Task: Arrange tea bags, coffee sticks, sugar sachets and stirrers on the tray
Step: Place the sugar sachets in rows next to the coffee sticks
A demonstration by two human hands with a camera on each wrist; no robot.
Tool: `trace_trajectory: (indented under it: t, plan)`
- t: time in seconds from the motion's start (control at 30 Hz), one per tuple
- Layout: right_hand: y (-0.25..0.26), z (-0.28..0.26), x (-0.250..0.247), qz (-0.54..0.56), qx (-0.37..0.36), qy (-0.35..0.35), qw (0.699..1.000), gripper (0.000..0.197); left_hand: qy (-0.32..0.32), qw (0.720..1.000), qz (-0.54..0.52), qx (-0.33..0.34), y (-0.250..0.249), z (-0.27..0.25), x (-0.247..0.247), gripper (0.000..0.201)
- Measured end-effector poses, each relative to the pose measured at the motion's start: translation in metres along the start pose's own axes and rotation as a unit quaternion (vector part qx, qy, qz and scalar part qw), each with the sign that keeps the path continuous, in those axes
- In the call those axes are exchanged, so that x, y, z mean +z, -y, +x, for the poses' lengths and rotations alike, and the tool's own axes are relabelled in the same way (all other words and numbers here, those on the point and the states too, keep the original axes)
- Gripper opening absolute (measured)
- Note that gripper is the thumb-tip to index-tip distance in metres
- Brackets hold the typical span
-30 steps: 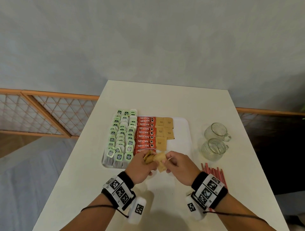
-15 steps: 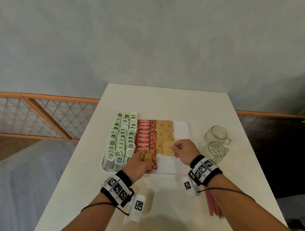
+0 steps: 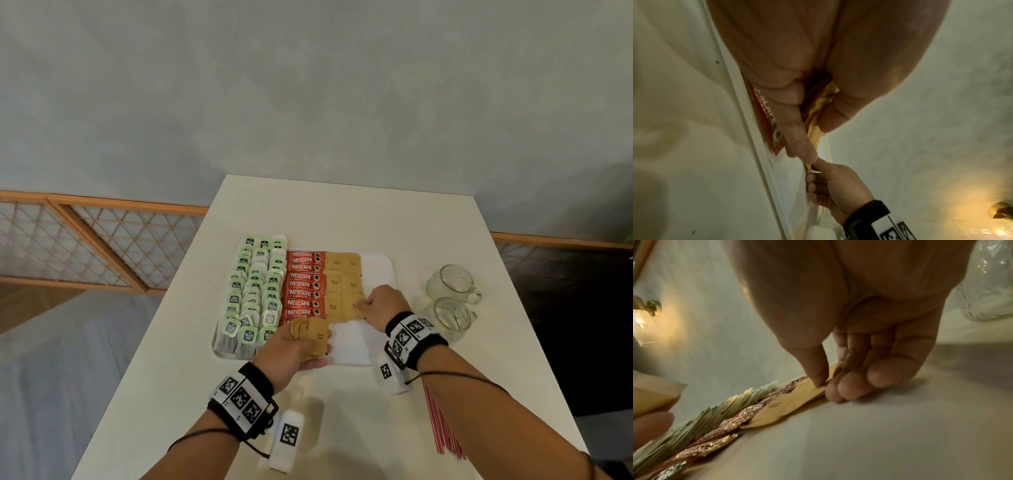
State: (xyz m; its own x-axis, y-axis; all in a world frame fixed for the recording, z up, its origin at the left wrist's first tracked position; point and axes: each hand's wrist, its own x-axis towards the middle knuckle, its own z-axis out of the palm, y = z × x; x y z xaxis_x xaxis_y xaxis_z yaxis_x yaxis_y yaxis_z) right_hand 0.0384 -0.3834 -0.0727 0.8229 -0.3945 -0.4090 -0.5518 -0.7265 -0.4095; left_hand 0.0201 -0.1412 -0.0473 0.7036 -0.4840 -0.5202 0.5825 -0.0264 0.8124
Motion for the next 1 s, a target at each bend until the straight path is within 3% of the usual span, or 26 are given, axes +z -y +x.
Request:
trace_trajectory:
  t: [0.2,0.37,0.5,0.63,0.83,1.0]
  plan:
    - [0.007,-0.02,-0.01,0.0,-0.034,0.015,0.999,0.033,-0.013,1.0,-0.011,0.004,0.001,-0.003,0.001,0.033]
    - [0.018,-0.061,-0.008,0.175,-0.141,0.098,0.97,0.027,-0.026,0.999,0.038,0.021,0.003,-0.005,0.002,0.028]
    - [0.02,-0.086,0.004,0.256,-0.164,0.141,0.942,0.023,-0.021,0.997,0.068,0.031,0.004,-0.005,0.002,0.023]
    - [0.012,-0.084,0.016,0.26,-0.163,0.143,0.941,0.016,-0.014,0.996,0.077,0.031,0.006,-0.006,0.003,0.02]
    - [0.003,-0.055,0.012,0.236,-0.116,0.057,0.963,0.025,-0.05,0.998,0.005,0.031,0.002,-0.003,-0.003,0.021]
    - [0.006,-0.046,0.015,0.144,-0.112,0.083,0.98,0.031,-0.073,0.996,-0.035,0.023,-0.007,0.002,-0.009,0.03]
